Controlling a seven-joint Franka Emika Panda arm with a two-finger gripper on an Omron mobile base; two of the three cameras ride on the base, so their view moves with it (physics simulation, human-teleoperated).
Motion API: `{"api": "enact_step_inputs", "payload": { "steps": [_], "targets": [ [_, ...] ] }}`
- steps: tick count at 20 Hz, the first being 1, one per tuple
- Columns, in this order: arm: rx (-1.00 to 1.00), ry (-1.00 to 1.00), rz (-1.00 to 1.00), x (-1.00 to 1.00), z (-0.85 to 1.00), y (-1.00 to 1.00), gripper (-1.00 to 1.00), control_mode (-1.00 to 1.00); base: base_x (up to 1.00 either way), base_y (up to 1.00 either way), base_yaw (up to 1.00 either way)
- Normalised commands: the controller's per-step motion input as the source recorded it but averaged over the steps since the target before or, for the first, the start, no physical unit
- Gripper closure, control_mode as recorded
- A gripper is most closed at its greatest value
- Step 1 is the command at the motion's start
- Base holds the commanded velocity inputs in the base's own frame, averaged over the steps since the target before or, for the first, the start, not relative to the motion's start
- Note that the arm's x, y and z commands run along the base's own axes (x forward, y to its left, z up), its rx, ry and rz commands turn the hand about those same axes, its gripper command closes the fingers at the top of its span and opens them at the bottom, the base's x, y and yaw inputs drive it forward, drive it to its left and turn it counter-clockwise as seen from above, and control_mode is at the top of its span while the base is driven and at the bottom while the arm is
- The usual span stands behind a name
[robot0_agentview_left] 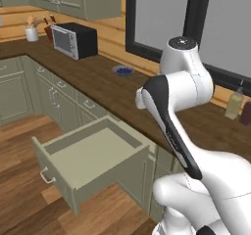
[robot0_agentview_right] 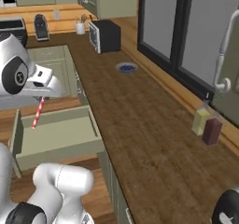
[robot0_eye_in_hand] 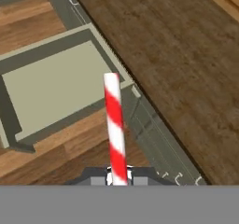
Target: Take a straw from the drawer in front and place it inside the glass cup on the dining counter.
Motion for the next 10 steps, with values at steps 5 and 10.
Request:
{"api": "enact_step_inputs", "payload": {
  "steps": [5,10],
  "targets": [
    [0.0,0.0,0.0,0.0,0.0,0.0,1.0,1.0,-1.0,0.07,0.18],
    [0.0,0.0,0.0,0.0,0.0,0.0,1.0,1.0,-0.87,0.59,0.7]
  ]
}}
